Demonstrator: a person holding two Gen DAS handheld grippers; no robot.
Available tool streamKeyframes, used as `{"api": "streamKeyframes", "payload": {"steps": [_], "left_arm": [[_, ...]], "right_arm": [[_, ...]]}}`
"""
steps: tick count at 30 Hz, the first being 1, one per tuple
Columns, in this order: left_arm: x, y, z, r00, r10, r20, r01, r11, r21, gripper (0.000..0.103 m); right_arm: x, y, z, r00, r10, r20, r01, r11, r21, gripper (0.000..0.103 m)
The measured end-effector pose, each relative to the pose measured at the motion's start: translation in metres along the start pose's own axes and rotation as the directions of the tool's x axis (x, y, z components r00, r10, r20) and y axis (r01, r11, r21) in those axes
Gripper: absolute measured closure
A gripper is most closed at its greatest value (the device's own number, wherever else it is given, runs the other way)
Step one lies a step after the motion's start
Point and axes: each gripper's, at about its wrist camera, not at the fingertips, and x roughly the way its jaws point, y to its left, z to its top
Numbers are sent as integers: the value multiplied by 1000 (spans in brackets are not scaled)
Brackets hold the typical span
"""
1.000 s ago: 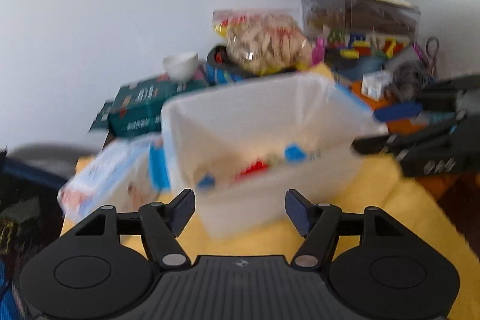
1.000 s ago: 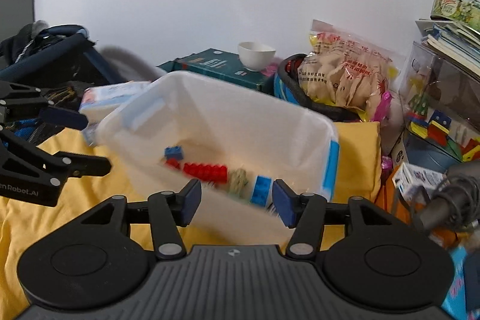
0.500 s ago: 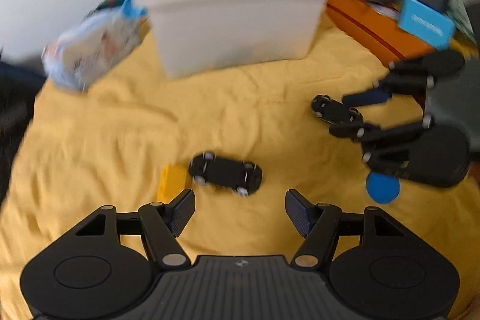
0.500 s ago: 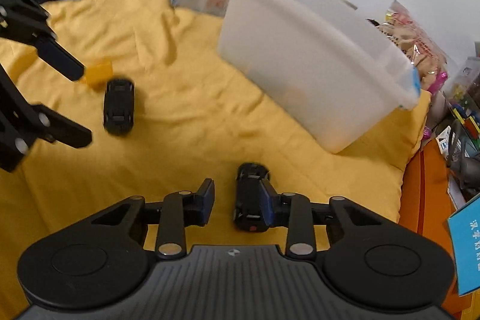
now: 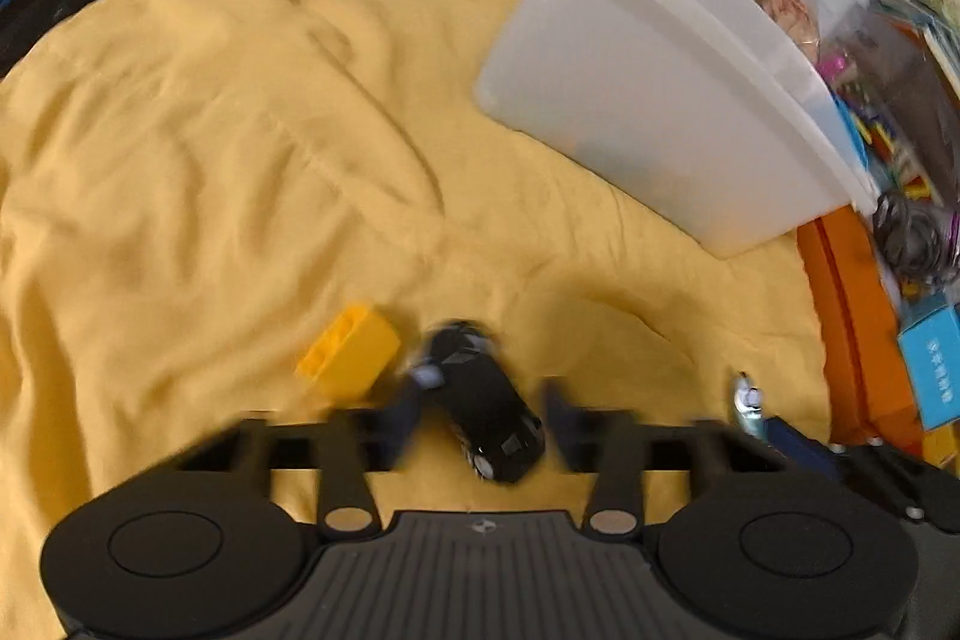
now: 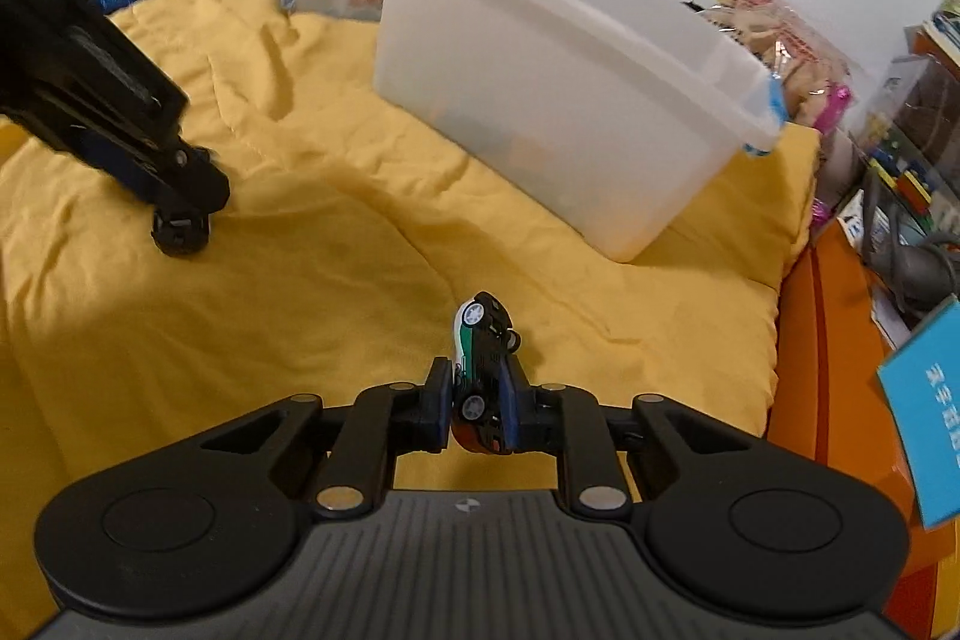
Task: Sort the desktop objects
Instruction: 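Grasp the white race car with the left tool while the right tool grasps the green-red car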
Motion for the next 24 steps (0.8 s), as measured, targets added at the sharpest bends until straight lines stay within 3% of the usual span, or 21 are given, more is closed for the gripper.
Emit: {"api": "streamKeyframes", "payload": {"steps": [5,9,11,13,14,15,18,20,24], "left_arm": [[-1,-18,1,1000,17,8,-18,975,222,77],[-4,-38,-4,998,52,32,-60,916,398,80],[-9,-57,-12,993,90,78,-118,845,522,83],[-14,-77,-26,983,119,143,-184,731,657,83],[-13,-86,-32,984,119,130,-176,687,705,83],[-12,-90,-36,988,105,110,-152,679,719,82],[-9,-94,-41,997,35,70,-75,711,699,80],[-2,-92,-41,1000,-16,9,6,758,652,78],[-18,-87,-46,998,-46,43,8,774,634,78]], "right_arm": [[-15,-9,-4,1000,16,23,-18,996,85,84],[-19,-14,-8,999,22,23,-25,992,121,84],[-21,-15,-10,999,23,23,-26,991,131,84],[-22,-14,-11,999,24,25,-27,990,139,84],[-22,-15,-12,999,27,25,-30,989,148,84],[-22,-16,-13,999,32,23,-35,987,159,84],[-21,-19,-15,999,51,19,-53,980,194,84],[-21,-22,-15,997,69,18,-71,973,221,84],[-19,-32,-14,987,153,47,-160,937,311,84]]}}
